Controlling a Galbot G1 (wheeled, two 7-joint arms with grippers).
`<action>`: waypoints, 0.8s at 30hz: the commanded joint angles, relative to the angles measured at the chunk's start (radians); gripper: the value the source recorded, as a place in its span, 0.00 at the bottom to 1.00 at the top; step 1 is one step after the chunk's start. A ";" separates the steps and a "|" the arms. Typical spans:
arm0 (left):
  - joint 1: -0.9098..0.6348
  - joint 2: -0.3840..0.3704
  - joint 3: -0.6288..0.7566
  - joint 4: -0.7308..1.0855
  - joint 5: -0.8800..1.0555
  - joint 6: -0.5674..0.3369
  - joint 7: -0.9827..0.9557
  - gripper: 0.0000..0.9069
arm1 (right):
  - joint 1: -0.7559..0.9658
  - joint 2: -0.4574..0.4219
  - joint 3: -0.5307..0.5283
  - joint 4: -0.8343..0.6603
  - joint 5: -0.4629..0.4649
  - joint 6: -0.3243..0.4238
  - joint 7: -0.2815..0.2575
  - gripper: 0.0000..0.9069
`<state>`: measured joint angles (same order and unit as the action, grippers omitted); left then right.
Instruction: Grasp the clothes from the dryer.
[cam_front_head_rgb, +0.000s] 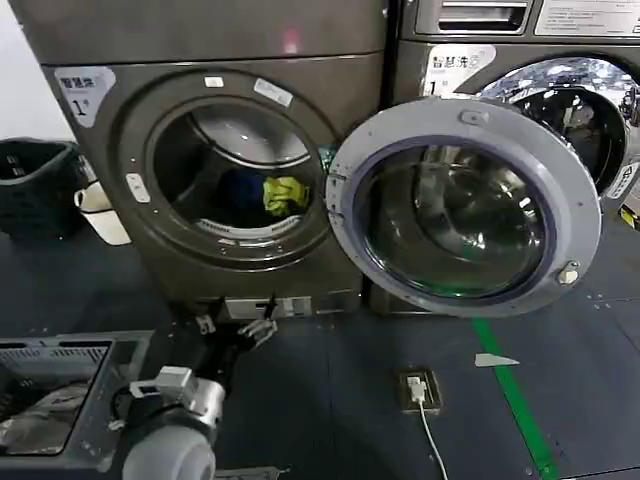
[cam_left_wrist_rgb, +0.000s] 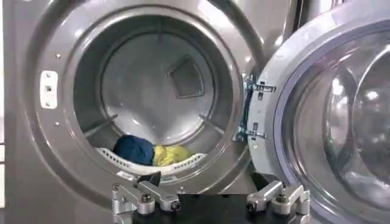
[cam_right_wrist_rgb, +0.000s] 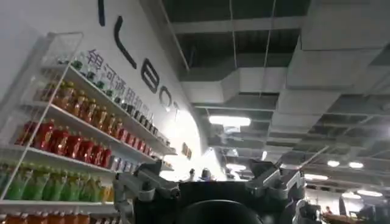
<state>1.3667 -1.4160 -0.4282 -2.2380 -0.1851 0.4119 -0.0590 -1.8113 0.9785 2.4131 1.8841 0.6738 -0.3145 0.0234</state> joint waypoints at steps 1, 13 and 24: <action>-0.003 0.001 -0.025 0.002 0.000 0.000 -0.001 1.00 | 0.001 -0.002 -0.002 0.001 0.002 0.024 -0.007 1.00; 0.003 0.004 -0.056 -0.003 -0.009 0.002 -0.001 1.00 | 0.004 -0.003 -0.013 0.007 0.001 0.039 -0.018 1.00; 0.008 0.003 -0.060 -0.008 -0.009 0.002 0.000 1.00 | 0.005 -0.004 -0.014 0.007 -0.001 0.045 -0.020 1.00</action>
<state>1.3748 -1.4128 -0.4856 -2.2467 -0.1940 0.4135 -0.0599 -1.8057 0.9741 2.3979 1.8921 0.6735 -0.2712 0.0033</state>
